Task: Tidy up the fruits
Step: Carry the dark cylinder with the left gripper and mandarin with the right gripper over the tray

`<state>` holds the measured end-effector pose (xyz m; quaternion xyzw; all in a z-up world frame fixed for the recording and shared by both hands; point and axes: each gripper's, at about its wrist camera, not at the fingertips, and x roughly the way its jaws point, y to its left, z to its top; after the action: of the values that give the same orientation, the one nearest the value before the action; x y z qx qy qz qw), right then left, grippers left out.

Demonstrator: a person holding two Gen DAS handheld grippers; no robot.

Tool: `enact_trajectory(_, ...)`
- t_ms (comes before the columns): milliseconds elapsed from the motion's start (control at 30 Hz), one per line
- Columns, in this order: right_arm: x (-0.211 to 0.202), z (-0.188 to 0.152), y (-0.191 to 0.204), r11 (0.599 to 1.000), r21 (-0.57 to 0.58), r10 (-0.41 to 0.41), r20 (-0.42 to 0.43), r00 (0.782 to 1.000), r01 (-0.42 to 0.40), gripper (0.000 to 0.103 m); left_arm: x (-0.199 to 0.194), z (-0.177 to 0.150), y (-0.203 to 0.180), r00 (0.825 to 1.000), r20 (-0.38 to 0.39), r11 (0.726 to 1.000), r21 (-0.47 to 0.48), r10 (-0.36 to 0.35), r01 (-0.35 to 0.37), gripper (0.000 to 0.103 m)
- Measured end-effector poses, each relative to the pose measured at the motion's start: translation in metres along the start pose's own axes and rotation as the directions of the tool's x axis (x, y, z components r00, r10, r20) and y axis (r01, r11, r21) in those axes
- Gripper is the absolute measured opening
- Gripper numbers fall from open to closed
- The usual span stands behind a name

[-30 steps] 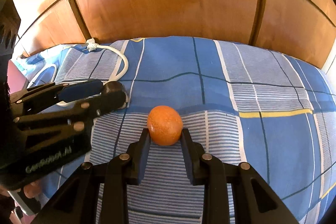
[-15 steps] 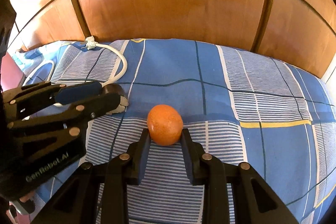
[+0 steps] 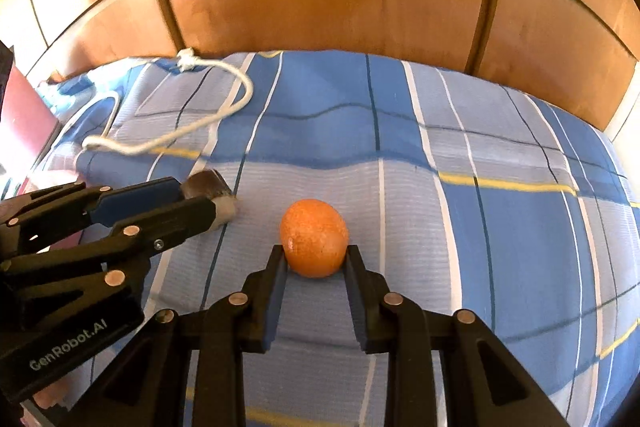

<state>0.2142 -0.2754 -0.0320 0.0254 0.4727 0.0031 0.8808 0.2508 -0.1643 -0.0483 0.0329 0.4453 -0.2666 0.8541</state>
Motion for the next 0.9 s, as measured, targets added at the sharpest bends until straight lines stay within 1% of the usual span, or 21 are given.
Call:
enact_trajectory(133, -0.015, -0.022, 0.002, 1.0, -0.01, 0.017, -0.02, 1.0, -0.017, 0.029, -0.017, -0.021, -0.009, 1.0, -0.015, 0.999, -0.034, -0.007, 0.006, 0.028)
enact_trajectory(200, -0.023, -0.036, 0.004, 0.999, -0.013, 0.034, -0.031, 0.999, -0.034, 0.029, -0.027, -0.034, -0.016, 1.0, -0.015, 0.999, -0.036, -0.002, 0.001, 0.028)
enact_trajectory(267, -0.032, -0.049, 0.005, 0.998, -0.011, 0.054, -0.041, 0.998, -0.055, 0.029, -0.036, -0.047, -0.024, 1.0, -0.018, 0.999, -0.039, -0.011, 0.01, 0.028)
enact_trajectory(433, -0.056, -0.084, 0.01, 0.996, -0.024, 0.08, -0.062, 0.995, -0.081, 0.029, -0.062, -0.077, -0.042, 0.999, -0.019, 0.999, -0.022, -0.035, 0.034, 0.028)
enact_trajectory(533, -0.069, -0.103, 0.01, 0.996, -0.012, 0.093, -0.069, 0.993, -0.094, 0.029, -0.074, -0.093, -0.055, 0.999, -0.034, 0.999, 0.012, -0.031, 0.031, 0.028)
enact_trajectory(667, -0.082, -0.122, 0.009, 0.995, 0.018, 0.096, -0.068, 0.993, -0.095, 0.029, -0.082, -0.113, -0.066, 0.997, -0.066, 0.999, 0.039, -0.032, 0.035, 0.028)
enact_trajectory(767, -0.09, -0.131, 0.008, 0.995, 0.029, 0.097, -0.066, 0.993, -0.095, 0.029, -0.085, -0.124, -0.069, 0.997, -0.071, 0.998, 0.043, -0.033, 0.036, 0.028)
enact_trajectory(900, -0.094, -0.137, 0.007, 0.995, 0.027, 0.103, -0.068, 0.992, -0.101, 0.031, -0.089, -0.131, -0.071, 0.999, -0.046, 0.999, 0.042, -0.028, 0.03, 0.029)
